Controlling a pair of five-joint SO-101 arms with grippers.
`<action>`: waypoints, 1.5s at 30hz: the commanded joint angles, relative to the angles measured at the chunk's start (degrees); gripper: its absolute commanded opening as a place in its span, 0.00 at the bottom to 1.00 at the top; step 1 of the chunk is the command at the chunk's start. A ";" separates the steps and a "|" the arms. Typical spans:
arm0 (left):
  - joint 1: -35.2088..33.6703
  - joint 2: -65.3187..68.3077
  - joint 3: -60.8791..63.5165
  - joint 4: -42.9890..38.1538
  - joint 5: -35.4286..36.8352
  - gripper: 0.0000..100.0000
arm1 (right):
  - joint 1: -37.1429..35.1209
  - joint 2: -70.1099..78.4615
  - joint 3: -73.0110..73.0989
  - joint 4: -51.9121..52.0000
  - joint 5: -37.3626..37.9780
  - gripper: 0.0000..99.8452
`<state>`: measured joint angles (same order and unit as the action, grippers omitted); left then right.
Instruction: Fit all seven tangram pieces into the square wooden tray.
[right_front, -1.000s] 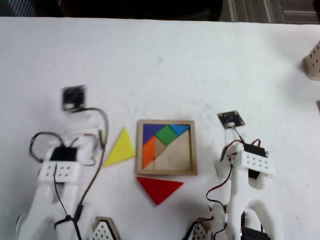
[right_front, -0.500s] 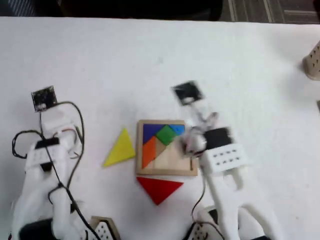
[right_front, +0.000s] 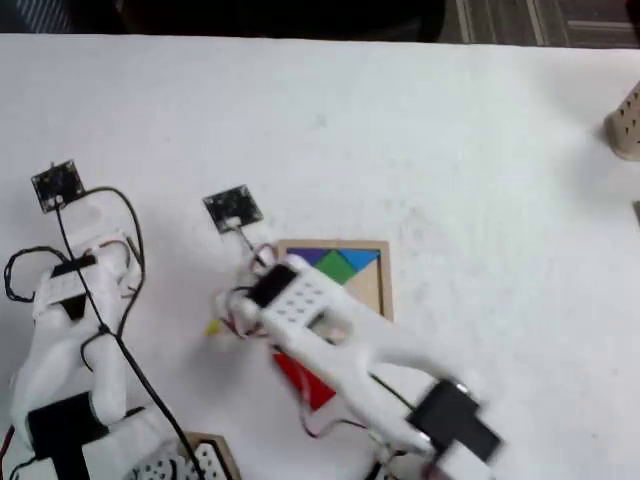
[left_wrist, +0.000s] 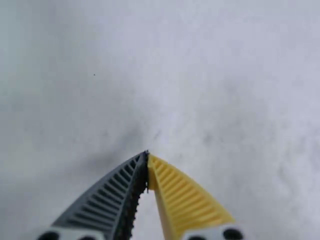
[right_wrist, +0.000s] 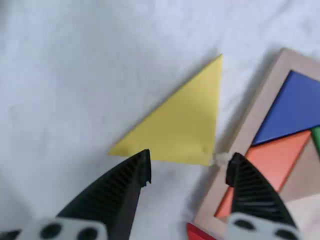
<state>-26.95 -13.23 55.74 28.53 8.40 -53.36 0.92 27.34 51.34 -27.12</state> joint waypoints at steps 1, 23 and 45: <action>-0.92 0.40 -3.52 -2.11 0.18 0.02 | -1.10 7.52 -8.70 -1.27 -9.05 0.32; -0.57 0.66 -3.52 -2.29 0.09 0.02 | -0.31 28.53 -32.09 12.00 -22.51 0.34; -0.48 0.66 -3.52 -2.29 0.09 0.02 | -4.79 29.05 -44.57 24.13 -22.15 0.34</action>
<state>-27.30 -12.44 55.12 28.53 8.31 -58.02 31.25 -13.71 74.20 -49.01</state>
